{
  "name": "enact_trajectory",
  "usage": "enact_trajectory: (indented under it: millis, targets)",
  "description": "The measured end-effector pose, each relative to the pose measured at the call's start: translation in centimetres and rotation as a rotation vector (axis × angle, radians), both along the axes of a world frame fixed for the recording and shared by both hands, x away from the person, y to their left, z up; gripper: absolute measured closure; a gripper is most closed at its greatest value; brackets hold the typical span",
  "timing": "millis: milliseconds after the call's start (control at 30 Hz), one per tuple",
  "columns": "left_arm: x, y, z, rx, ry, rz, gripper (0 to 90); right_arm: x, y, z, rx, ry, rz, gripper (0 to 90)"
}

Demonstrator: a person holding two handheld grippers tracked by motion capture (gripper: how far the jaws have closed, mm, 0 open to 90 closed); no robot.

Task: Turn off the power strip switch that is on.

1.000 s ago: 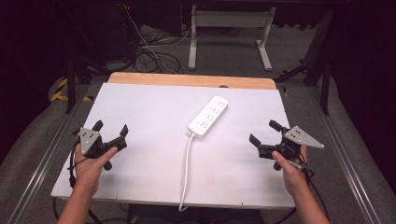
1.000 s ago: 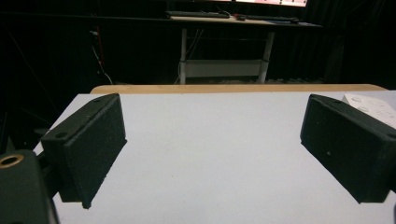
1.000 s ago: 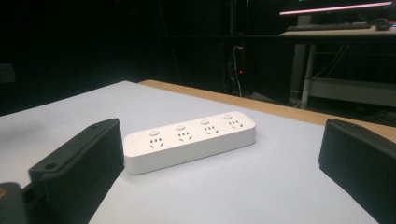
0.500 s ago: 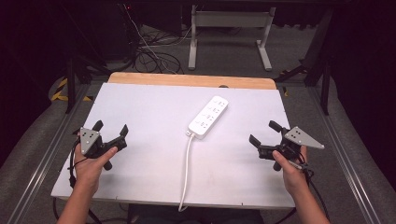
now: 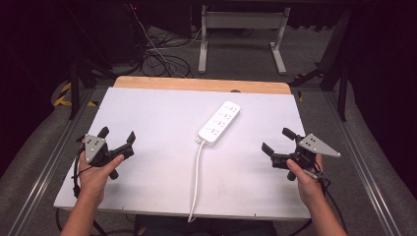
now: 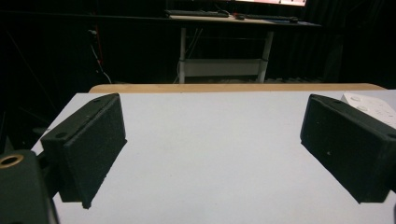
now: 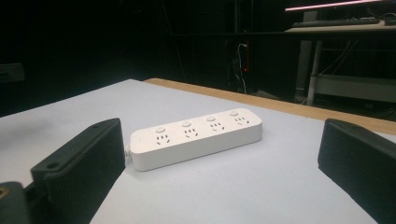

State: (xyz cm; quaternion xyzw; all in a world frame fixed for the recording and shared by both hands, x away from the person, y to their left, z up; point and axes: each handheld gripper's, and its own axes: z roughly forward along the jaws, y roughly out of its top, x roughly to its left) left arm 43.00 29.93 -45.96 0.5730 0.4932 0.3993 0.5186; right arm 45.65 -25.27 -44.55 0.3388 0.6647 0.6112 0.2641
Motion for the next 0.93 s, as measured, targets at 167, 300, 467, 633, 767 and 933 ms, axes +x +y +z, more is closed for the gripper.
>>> enact_trajectory:
  millis: [167, 300, 467, 633, 767, 933]
  targets:
    - [-0.27, 0.33, 0.05, -0.004, -0.005, 0.012, 7.4, 0.13, 0.27, -0.06, -0.011, 0.001, 0.009, 1.5]
    - [-0.2, 0.27, 0.01, -0.003, 0.0, 0.012, 7.4, 0.18, 0.37, -0.15, -0.017, 0.007, 0.016, 1.6]
    - [-0.12, 0.09, 0.0, 0.0, 0.0, 0.004, 7.4, 0.11, 0.14, -0.09, -0.007, 0.01, 0.005, 1.7]
    - [-0.06, 0.13, 0.0, -0.003, -0.002, 0.006, 7.4, 0.05, 0.2, -0.12, -0.01, 0.012, 0.008, 2.0]
    - [0.01, 0.0, 0.02, -0.004, -0.001, 0.001, 7.4, 0.0, 0.22, -0.18, -0.014, 0.014, 0.011, 2.3]
    - [0.02, 0.05, -0.02, -0.001, 0.001, 0.001, 7.4, 0.09, 0.12, -0.19, -0.008, 0.013, 0.01, 2.5]
